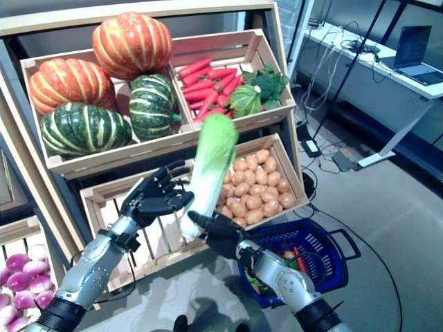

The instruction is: Put vegetables into the basket

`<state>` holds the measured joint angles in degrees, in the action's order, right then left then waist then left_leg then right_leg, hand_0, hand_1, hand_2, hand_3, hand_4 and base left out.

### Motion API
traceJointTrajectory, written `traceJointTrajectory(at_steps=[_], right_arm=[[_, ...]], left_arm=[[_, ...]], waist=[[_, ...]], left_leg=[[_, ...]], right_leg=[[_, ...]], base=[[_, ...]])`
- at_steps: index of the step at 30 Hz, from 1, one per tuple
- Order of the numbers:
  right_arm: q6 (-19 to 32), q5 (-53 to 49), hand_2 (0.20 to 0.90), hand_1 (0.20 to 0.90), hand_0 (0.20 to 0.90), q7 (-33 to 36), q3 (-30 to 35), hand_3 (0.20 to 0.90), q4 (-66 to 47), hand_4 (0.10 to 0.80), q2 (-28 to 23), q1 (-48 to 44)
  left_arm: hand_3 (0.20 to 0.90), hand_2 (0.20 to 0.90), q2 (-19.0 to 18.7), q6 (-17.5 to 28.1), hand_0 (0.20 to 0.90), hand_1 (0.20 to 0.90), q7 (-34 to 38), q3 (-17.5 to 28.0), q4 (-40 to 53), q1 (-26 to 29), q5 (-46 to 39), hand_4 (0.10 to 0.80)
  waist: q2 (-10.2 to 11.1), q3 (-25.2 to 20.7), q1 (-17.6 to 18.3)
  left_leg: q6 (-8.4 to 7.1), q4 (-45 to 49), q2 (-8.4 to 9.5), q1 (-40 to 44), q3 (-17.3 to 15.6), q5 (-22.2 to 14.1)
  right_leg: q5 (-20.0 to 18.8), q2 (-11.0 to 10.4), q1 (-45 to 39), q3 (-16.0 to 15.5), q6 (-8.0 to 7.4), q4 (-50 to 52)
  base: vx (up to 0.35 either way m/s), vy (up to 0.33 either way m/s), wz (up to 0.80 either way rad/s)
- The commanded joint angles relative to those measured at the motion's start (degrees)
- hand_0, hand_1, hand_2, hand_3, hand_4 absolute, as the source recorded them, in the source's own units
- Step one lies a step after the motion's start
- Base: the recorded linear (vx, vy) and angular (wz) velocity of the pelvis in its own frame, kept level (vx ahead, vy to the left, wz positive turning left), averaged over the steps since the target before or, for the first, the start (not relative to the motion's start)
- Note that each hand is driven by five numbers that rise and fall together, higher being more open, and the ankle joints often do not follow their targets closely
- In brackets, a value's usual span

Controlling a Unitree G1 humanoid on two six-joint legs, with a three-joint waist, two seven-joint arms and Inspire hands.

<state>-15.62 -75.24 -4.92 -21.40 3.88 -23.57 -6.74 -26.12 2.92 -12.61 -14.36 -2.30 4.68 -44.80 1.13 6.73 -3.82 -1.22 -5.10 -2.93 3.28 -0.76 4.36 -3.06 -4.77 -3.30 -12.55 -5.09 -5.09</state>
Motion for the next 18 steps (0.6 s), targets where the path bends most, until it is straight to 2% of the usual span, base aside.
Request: traceJointTrajectory(at_steps=[1, 9, 18], right_arm=[[12.4, -7.0, 0.3, 0.3, 0.3, -2.9, 7.5, 0.3, -10.4, 0.4, 5.4, -5.4], [25.3, -7.8, 0.3, 0.3, 0.3, -0.7, 16.4, 0.3, -9.3, 0.4, 7.9, -3.5], [35.0, -5.8, 0.3, 0.3, 0.3, 5.0, 24.0, 0.3, -4.4, 0.4, 10.9, -0.1]], left_arm=[[0.9, 0.9, 1.4, 2.9, 0.9, 0.9, -3.5, -0.9, 1.3, 6.0, -2.0, 0.8], [0.9, 0.9, 1.6, 1.8, 0.9, 0.9, -4.6, 1.6, 0.6, 5.6, -3.9, 0.8], [0.9, 0.9, 1.7, 1.5, 0.9, 0.9, -5.1, 4.3, 1.8, 3.3, -5.5, 0.8]], waist=[[1.3, -2.4, 0.7], [1.4, -2.4, 1.5], [1.2, -1.5, 2.7]], left_leg=[[-2.99, 0.1, -2.74, 1.3, 0.1, -4.2], [-2.78, 0.1, -2.84, 0.6, -0.1, -3.9], [-2.87, 0.1, -3.45, -0.3, -1.1, -3.5]], right_leg=[[-0.8, -4.9, -2.4, 1.4, -3.58, 0.1], [-1.0, -4.5, -1.5, 2.0, -3.37, 0.1], [-1.0, -3.6, -0.4, 3.0, -2.92, 0.1]], base=[[-0.01, 0.005, -0.09], [-0.011, -0.001, -0.05], [-0.004, -0.011, -0.09]])
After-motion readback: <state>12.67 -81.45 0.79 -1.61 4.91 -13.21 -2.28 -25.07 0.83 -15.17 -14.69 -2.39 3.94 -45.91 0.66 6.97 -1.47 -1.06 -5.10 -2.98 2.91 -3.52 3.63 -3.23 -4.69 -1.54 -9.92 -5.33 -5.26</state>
